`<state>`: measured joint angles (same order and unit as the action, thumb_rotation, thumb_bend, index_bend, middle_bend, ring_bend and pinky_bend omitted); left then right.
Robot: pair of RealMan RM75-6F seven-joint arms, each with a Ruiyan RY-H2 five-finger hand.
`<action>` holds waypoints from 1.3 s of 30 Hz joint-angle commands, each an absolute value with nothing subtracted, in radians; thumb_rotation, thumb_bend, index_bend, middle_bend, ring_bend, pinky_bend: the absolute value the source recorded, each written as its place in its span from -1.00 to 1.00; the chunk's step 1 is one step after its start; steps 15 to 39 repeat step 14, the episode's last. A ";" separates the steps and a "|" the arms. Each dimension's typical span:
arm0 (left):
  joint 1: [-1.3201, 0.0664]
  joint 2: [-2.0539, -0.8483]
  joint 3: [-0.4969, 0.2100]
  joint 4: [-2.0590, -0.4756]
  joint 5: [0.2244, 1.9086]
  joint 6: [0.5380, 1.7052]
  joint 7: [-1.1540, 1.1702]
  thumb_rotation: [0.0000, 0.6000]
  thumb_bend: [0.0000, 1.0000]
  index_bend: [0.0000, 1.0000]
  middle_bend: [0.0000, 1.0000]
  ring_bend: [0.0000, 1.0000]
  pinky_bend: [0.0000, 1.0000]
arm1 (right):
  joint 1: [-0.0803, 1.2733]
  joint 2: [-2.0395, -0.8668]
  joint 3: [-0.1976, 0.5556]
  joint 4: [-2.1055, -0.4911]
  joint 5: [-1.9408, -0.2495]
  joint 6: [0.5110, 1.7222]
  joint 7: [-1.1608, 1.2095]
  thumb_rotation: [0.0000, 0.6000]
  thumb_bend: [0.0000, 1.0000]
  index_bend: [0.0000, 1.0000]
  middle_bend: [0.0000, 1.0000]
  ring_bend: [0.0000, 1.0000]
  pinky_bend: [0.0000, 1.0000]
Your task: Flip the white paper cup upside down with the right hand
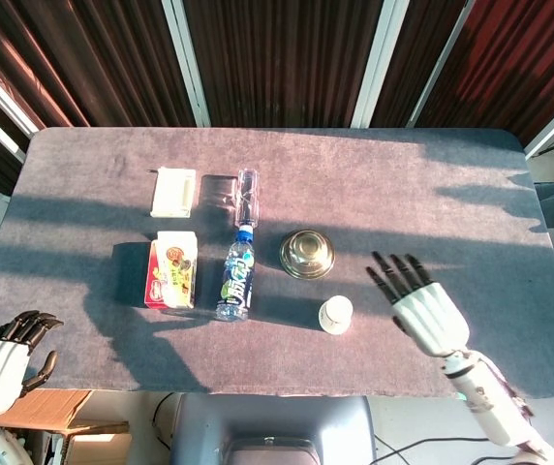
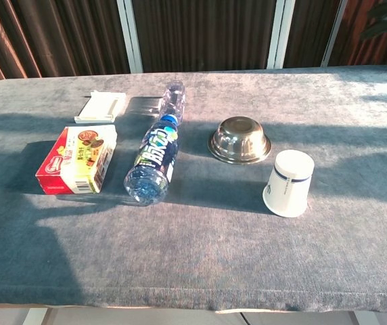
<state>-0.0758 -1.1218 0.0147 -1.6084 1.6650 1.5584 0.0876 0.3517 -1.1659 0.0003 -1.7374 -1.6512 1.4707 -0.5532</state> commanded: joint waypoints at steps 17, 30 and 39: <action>-0.063 -1.123 0.009 -1.605 1.651 1.577 0.102 1.00 -0.16 -0.33 -0.43 -0.58 -0.22 | 0.229 -1.119 0.000 -1.711 -1.453 1.437 -0.377 1.00 -0.51 -0.62 -0.78 -0.83 -0.56; -0.063 -1.123 0.009 -1.605 1.651 1.577 0.102 1.00 -0.16 -0.33 -0.43 -0.58 -0.22 | 0.229 -1.119 0.000 -1.711 -1.453 1.437 -0.377 1.00 -0.51 -0.62 -0.78 -0.83 -0.56; -0.063 -1.123 0.009 -1.605 1.651 1.577 0.102 1.00 -0.16 -0.33 -0.43 -0.58 -0.22 | 0.229 -1.119 0.000 -1.711 -1.453 1.437 -0.377 1.00 -0.51 -0.62 -0.78 -0.83 -0.56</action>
